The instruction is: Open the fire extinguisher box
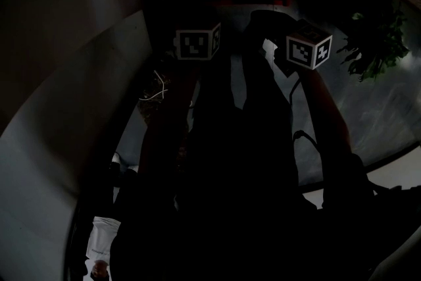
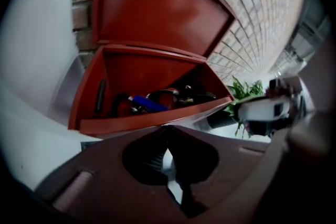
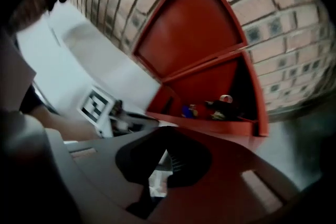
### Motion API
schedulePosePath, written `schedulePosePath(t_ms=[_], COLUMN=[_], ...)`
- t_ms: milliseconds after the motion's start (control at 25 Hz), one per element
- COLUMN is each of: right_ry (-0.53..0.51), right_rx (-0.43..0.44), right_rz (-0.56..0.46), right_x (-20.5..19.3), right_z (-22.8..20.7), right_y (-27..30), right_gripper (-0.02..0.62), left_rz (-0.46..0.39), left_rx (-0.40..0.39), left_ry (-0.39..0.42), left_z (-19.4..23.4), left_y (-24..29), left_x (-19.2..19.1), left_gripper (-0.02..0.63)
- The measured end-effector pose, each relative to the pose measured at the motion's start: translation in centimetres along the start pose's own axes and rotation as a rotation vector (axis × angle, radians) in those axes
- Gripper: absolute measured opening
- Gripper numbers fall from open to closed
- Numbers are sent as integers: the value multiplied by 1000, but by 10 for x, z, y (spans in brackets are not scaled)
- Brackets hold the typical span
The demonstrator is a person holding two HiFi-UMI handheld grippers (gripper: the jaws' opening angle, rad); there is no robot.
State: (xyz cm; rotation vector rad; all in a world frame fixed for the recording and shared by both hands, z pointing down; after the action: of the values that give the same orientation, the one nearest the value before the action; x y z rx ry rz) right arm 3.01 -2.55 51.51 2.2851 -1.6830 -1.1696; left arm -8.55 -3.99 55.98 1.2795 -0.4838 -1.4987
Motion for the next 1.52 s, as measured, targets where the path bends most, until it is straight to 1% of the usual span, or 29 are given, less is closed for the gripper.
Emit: schedulePosePath(t_ms=[80,120,160,240,280,320,400,520,600,680,760,840,960,1040,1120,1200,1280,1320,1400,1520], right_ry=[70,99,117,109,85,55,-7,-73,-63,-44,-46,-59,-96,-103,-82,-65,-80,-91,-83,-3], right_rx=[113,151,170,156,132,105,57,16,22,31,30,32,36,29,40,59,63,59,61,106], right_rz=[-27,-43,-55,-56,-46,-32,-11,-16,-27,-20,-2,13,25,13,-19,-39,-24,-13,-14,-92], right_x=[12,18,23,28,28,26,22,19,17,12,4,-2,-2,4,14,25,31,33,40,57], right_z=[15,20,22,16,11,6,-3,-8,-7,-3,0,5,8,6,7,11,15,17,21,28], right_y=[-1,-2,-3,-7,-11,-14,-18,-18,-15,-13,-12,-9,-6,-14,-21,-23,-23,-22,-23,-21], right_gripper=[-2,-2,-2,-2,-2,-2,-2,-2,-2,-2,-2,-2,-2,-2,-2,-2,-2,-2,-2,-2], left_rz=[9,10,6,-3,-4,-1,13,17,13,8,-4,-24,-69,-83,-86,-76,-62,-57,-60,-74], left_rx=[-13,-14,-11,-5,-3,0,21,65,74,61,41,39,53,40,41,52,60,62,54,39], left_ry=[65,117,174,258,275,278,258,191,124,44,-27,-54,-58,-44,5,71,121,132,124,111], left_z=[-10,-14,-18,-25,-27,-27,-19,0,9,13,13,16,20,12,9,10,11,10,6,3], left_y=[1,1,1,1,2,3,2,-3,-6,-5,-2,-3,-7,-5,-4,-6,-9,-11,-12,-11], left_x=[1,2,4,7,8,9,5,-4,-11,-22,-32,-35,-25,-16,-8,-2,1,1,3,10], left_gripper=[2,2,2,2,2,2,2,2,3,3,2,2,2,2,3,2,2,2,2,2])
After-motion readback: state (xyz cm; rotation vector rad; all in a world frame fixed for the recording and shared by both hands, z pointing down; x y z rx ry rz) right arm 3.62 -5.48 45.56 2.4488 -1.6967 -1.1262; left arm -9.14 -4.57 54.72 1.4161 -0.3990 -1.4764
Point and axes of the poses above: the fingertips, and each gripper's own axes: y forward along the fingers, z to its left, x out of its top, the point moved 2 cm from there along -y, backward along the fingers, and after that the axes turned 7 degrees about -z, right-handed, at the moved point
